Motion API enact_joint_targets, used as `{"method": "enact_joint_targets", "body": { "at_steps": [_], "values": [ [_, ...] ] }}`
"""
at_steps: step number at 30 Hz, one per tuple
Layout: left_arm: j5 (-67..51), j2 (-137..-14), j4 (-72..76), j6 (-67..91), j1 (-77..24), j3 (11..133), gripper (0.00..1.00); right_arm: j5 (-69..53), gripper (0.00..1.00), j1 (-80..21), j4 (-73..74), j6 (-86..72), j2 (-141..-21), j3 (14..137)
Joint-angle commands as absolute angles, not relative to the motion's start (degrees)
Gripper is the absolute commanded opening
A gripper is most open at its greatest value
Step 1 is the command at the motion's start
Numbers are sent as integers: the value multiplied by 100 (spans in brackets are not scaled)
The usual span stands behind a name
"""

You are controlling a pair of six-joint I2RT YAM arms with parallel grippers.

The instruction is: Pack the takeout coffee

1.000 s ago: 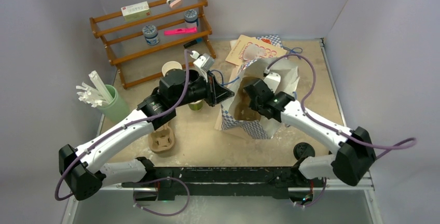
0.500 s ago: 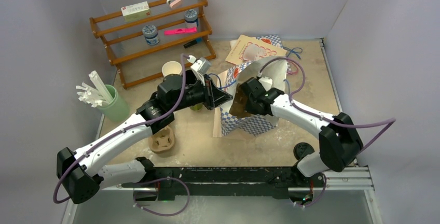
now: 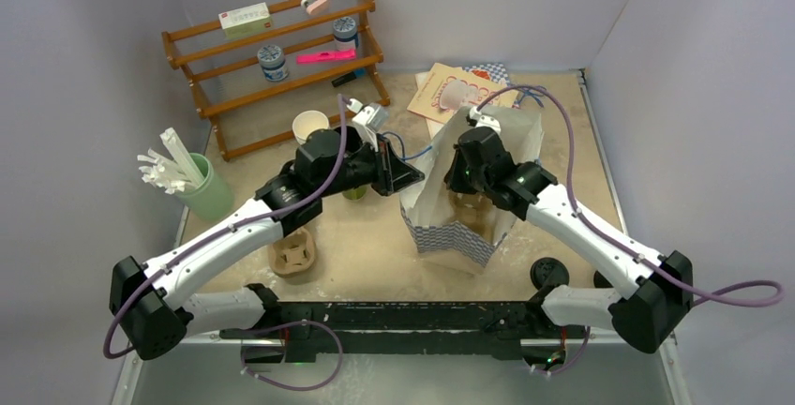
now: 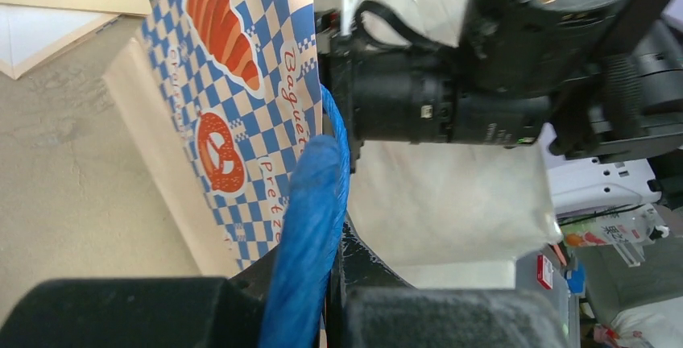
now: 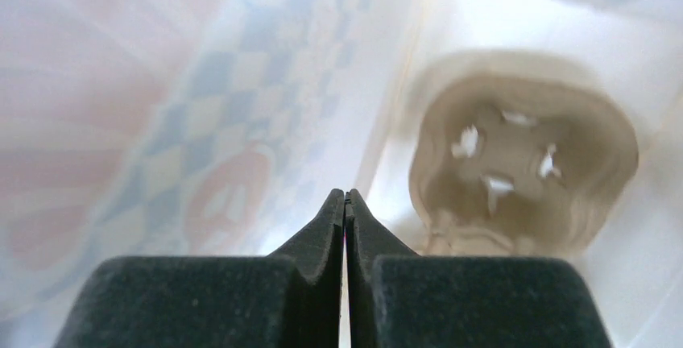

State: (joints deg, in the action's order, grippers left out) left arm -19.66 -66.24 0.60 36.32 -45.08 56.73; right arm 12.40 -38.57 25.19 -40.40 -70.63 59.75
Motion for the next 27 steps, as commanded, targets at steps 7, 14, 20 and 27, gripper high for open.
{"method": "enact_joint_targets", "body": {
  "at_steps": [7, 14, 20, 27],
  "values": [
    [-1729, -7064, -1027, 3841, -4526, 6721, 0, 1761, 20, -3852, 3479, -3358, -6666, 6818],
    [-1727, -7223, -1478, 4091, -4532, 6940, 0, 1433, 45, -3851, 3508, -3004, -6448, 7110],
    [-1436, -7632, -2546, 4225, -4527, 7610, 16, 926, 77, -3852, 3323, -2301, -6286, 7883],
    [-940, -7494, -3260, 4212, -4527, 8127, 71, 1662, 79, -3850, 4181, -2257, -6632, 9107]
  ]
}}
